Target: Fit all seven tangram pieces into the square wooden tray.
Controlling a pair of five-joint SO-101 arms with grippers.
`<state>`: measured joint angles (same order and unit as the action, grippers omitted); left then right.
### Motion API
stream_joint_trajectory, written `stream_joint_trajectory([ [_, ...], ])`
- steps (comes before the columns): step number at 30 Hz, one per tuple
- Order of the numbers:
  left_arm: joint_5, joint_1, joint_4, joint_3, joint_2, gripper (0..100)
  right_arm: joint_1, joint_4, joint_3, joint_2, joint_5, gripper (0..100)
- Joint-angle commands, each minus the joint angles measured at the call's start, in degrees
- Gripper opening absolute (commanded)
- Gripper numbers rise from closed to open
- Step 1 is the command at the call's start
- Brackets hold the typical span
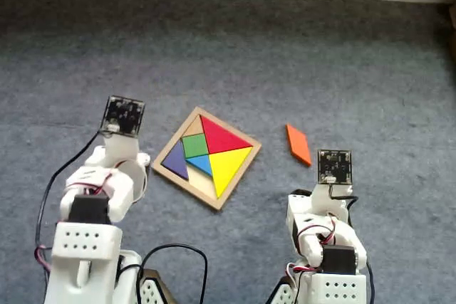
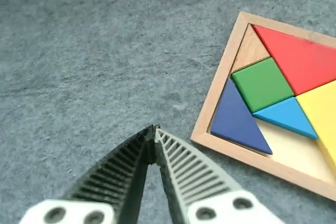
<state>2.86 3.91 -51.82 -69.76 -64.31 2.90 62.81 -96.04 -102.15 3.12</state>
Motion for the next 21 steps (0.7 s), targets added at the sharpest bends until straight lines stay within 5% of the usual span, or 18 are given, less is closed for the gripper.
stream_joint_trajectory([
  [1,0.79,5.05,-0.35,-4.44,-8.92,1,-0.57,-0.13,-6.37,-1.19,-0.18,2.6],
  [15,6.51,6.11,-0.44,-27.3,-40.22,1,-2.51,3.3,0.22,-0.75,-0.18,3.2],
  [21,6.86,5.76,-1.32,-27.38,-39.52,1,-2.51,5.67,12.26,-0.57,3.43,3.2],
])
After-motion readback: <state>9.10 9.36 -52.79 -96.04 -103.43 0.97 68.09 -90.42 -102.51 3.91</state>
